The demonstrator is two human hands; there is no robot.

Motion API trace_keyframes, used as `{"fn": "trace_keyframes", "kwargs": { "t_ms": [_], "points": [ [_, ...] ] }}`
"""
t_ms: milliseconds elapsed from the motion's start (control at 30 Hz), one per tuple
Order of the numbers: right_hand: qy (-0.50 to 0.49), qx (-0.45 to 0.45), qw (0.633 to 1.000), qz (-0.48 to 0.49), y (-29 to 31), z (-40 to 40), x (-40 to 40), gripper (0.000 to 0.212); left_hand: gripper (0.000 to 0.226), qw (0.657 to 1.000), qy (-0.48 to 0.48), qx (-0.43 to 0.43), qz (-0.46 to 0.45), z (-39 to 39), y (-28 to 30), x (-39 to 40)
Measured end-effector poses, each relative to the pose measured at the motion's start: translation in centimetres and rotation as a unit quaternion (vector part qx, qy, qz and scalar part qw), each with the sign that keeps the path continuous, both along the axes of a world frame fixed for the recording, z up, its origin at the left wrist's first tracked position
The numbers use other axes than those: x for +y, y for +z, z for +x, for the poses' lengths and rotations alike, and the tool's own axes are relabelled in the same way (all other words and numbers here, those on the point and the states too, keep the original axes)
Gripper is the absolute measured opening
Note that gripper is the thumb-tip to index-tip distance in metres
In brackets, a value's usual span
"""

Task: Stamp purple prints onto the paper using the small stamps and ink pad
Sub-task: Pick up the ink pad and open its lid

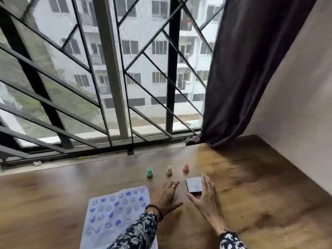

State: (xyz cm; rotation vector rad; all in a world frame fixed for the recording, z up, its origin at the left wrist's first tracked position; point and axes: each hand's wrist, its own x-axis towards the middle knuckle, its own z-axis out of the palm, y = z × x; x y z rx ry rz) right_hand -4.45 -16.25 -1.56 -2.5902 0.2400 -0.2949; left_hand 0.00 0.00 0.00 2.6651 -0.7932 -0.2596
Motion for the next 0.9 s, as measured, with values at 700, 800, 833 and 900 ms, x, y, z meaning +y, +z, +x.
{"fn": "trace_keyframes", "kwargs": {
  "t_ms": [700,800,833,900],
  "points": [
    [-0.099,-0.046,0.985,0.134,-3.6,-2.9,-0.5,0.094,0.067,0.995,0.098,0.003,-0.025,-2.0,-3.2,-2.0],
    [-0.090,-0.053,0.985,0.137,-3.5,-5.6,1.5,0.089,0.078,0.996,0.093,0.008,-0.007,-4.9,-3.4,0.3],
    [-0.086,-0.050,0.985,0.141,-3.4,-6.6,2.3,0.089,0.076,0.995,0.101,0.013,-0.012,-5.8,-3.4,1.1],
    [-0.081,-0.037,0.986,0.141,-3.2,-8.4,3.8,0.088,0.068,0.993,0.120,0.014,-0.018,-7.6,-3.4,2.4]
  ]
}}
